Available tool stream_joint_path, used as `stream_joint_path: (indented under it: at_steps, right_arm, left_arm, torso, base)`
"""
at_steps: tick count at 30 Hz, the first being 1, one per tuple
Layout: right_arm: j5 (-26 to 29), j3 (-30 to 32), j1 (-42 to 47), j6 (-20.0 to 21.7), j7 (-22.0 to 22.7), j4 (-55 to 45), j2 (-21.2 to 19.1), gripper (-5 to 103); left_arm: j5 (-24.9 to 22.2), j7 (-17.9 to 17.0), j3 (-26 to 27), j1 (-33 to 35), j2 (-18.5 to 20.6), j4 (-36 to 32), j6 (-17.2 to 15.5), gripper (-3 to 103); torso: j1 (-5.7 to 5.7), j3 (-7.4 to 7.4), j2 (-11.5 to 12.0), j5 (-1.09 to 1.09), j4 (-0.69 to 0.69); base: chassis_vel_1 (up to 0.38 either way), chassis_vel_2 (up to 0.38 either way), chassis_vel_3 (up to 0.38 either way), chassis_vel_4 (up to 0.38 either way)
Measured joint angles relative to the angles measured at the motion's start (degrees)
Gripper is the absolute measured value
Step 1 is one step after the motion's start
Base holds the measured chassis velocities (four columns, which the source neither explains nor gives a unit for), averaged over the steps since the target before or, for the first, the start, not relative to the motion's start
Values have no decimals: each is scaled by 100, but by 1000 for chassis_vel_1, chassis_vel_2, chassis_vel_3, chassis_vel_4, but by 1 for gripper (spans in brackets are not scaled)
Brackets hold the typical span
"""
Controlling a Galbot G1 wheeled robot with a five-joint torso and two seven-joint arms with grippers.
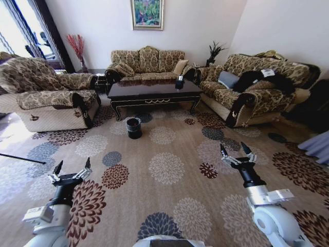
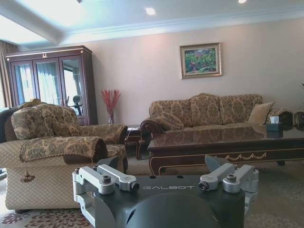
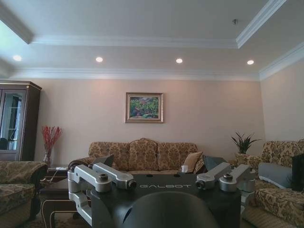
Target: Move to the front of the table and pick up the trash from the floor, then place it into the trash bin.
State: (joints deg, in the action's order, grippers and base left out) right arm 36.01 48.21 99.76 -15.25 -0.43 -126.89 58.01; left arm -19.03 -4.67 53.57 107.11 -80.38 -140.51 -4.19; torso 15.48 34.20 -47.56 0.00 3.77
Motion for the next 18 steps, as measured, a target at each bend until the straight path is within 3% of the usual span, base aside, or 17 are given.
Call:
stream_joint_path:
  at_steps: [18]
  right_arm:
    - [0,0,0,0,0,0,0,100]
  left_arm:
    - [0,0,0,0,0,0,0,100]
  torso:
    - [191,256,-447,0,0]
  base:
    - [0,0,0,0]
